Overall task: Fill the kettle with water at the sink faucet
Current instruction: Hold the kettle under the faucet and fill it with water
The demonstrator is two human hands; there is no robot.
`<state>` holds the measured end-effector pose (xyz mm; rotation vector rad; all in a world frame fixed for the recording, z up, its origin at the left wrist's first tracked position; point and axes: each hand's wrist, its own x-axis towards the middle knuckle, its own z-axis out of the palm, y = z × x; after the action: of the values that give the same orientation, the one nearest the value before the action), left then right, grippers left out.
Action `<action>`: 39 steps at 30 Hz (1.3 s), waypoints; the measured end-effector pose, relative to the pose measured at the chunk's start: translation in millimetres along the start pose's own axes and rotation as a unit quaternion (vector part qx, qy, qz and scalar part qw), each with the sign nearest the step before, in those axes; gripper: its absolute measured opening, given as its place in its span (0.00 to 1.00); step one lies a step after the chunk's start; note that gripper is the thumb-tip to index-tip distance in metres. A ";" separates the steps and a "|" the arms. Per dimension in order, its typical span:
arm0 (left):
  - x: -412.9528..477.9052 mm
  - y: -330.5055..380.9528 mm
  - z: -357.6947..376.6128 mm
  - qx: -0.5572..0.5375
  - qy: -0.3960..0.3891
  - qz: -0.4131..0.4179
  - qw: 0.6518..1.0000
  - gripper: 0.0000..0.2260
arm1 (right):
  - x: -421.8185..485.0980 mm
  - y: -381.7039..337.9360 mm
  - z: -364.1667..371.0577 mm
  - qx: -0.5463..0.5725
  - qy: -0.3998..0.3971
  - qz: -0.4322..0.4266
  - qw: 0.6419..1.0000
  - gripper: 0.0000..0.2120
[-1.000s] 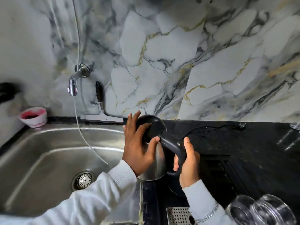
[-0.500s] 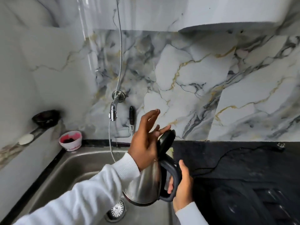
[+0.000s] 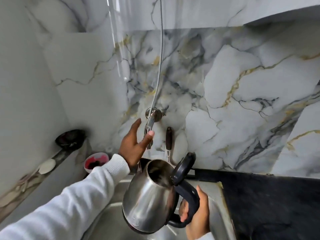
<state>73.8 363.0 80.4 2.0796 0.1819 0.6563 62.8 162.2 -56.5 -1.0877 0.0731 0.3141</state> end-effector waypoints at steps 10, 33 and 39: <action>39.1 -59.9 1.1 -0.094 -0.073 -0.095 0.988 0.10 | 68.7 41.4 14.5 -0.045 -0.030 0.000 0.999 0.30; 55.2 -65.8 -5.3 -0.144 -0.134 -0.136 0.971 0.10 | 82.0 43.6 15.4 0.005 -0.036 0.002 0.999 0.30; 52.5 -60.7 -5.9 -0.124 -0.127 -0.144 0.973 0.11 | 80.9 35.2 12.7 0.003 -0.049 -0.019 0.999 0.31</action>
<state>122.5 421.2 53.5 1.8275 0.2374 0.2208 128.7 205.7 -98.0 -1.0649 -0.0348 0.3329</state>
